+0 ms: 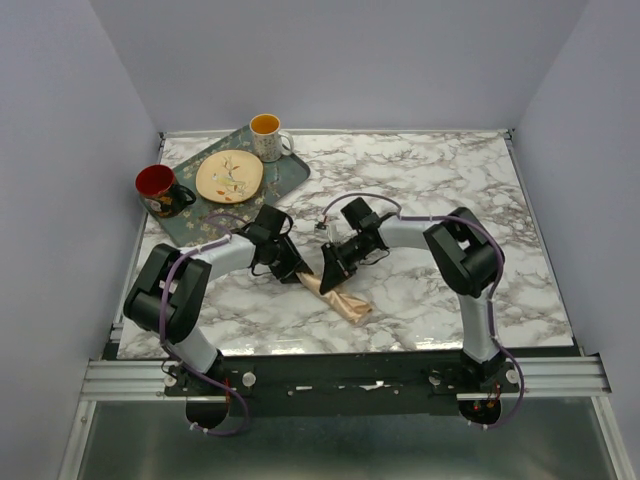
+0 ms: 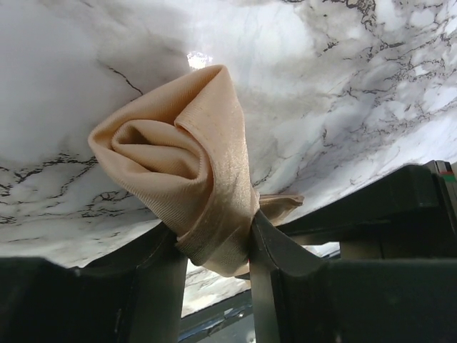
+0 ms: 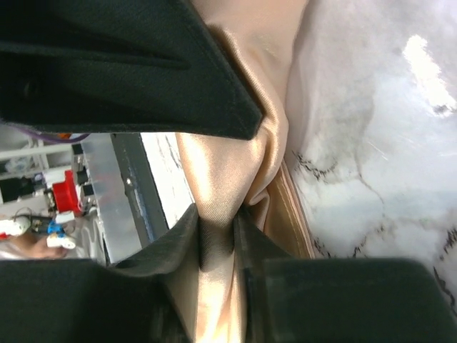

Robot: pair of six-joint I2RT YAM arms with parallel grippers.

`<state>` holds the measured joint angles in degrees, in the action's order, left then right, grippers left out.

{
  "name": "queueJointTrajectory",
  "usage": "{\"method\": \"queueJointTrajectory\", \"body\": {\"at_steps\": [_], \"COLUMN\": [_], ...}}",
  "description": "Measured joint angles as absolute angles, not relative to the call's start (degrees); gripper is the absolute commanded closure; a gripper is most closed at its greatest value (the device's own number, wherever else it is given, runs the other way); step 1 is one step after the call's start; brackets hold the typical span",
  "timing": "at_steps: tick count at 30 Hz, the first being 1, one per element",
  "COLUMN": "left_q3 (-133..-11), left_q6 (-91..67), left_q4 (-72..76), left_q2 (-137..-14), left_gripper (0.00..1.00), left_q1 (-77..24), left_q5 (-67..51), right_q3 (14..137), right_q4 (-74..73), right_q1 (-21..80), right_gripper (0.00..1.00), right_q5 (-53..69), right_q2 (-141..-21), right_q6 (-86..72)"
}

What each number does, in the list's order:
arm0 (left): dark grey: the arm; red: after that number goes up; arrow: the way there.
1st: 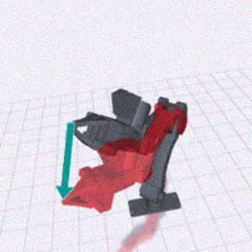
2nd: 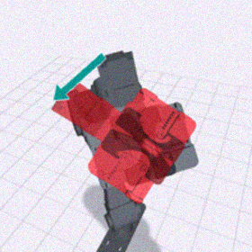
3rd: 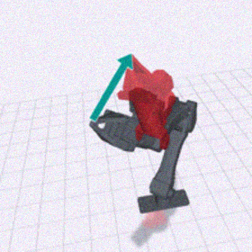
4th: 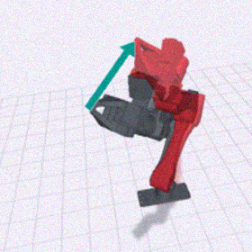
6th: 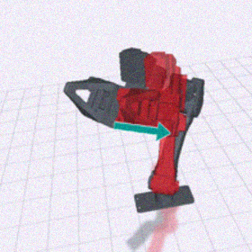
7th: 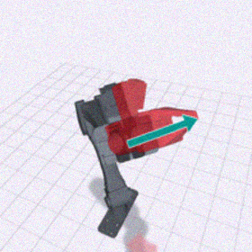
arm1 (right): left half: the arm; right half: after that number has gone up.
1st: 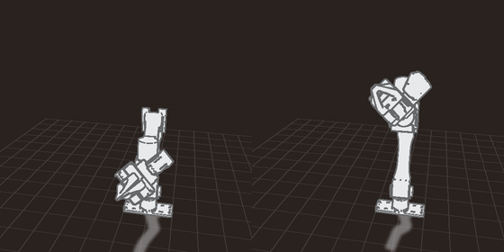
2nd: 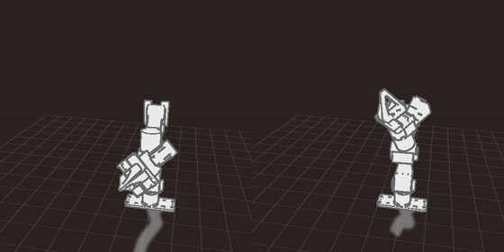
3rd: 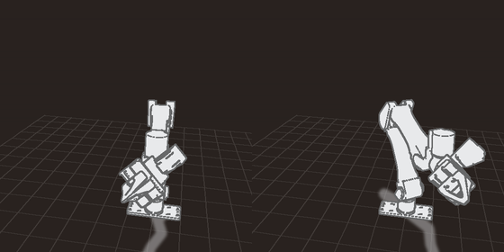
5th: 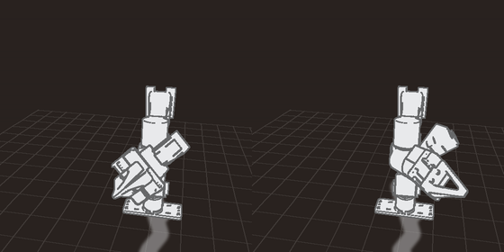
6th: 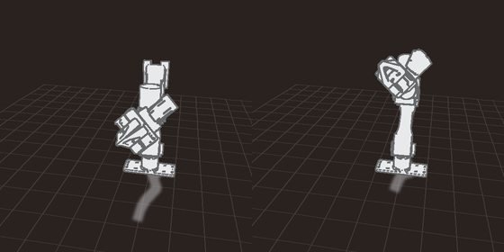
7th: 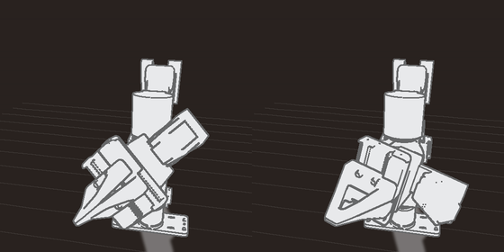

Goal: Fold the napkin, place the utensils inside, and roll it up
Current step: Roll the napkin with the utensil

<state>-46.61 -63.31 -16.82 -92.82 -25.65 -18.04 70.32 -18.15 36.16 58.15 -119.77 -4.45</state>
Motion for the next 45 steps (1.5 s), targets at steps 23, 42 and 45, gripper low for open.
{"method": "queueJointTrajectory", "body": {"at_steps": [23,42,45], "left_q3": [-51.72,-51.59,-51.4], "left_q6": [-62.11,-68.71,-69.56], "left_q4": [-23.29,-23.68,-23.29], "left_q2": [-94.83,-95.22,-95.22], "left_gripper": [0.84,0.98,0.98], "left_q1": [-25.91,-25.89,-25.89], "left_q5": [-16.71,-16.93,-16.93], "right_q3": [71.81,71.24,71.66], "right_q4": [-29.21,-27.16,-27.24], "right_q1": [57.93,68.53,68.53], "right_gripper": [0.41,0.49,0.51], "right_q5": [4.16,-18.13,-20.18], "right_q2": [-102.91,-106.83,-107.96], "right_q6": [-8.54,-13.5,-13.52]}}
